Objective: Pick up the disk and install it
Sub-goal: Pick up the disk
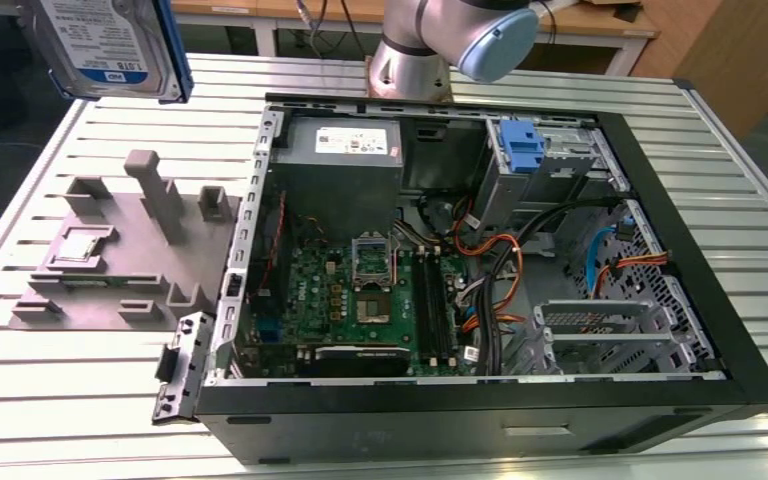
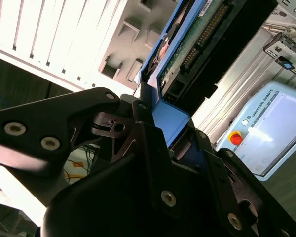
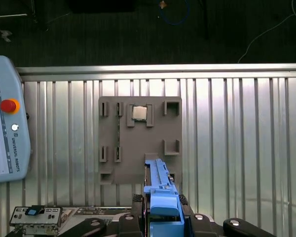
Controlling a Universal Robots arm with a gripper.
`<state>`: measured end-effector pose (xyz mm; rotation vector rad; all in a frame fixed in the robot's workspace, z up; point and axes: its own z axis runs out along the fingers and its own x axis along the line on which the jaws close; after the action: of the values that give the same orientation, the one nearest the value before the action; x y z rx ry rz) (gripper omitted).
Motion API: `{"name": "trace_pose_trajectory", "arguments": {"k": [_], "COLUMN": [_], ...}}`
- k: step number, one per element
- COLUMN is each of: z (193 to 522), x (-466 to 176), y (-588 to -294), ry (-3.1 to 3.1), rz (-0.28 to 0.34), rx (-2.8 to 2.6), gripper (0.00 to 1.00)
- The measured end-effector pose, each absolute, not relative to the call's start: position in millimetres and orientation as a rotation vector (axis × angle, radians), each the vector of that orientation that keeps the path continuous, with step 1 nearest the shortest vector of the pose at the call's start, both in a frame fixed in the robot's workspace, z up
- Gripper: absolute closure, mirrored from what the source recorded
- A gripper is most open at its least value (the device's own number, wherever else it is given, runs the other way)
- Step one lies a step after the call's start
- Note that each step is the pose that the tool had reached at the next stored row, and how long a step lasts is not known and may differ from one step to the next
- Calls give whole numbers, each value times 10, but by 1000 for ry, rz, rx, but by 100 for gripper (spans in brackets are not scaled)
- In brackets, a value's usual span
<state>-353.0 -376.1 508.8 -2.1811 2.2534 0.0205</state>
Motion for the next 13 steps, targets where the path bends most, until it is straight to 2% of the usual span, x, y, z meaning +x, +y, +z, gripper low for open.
{"name": "trace_pose_trajectory", "arguments": {"k": [13], "z": [5088], "x": [-3509], "y": [-3761], "ry": [2253], "rz": [20], "rx": [-2181], "gripper": [63]}}
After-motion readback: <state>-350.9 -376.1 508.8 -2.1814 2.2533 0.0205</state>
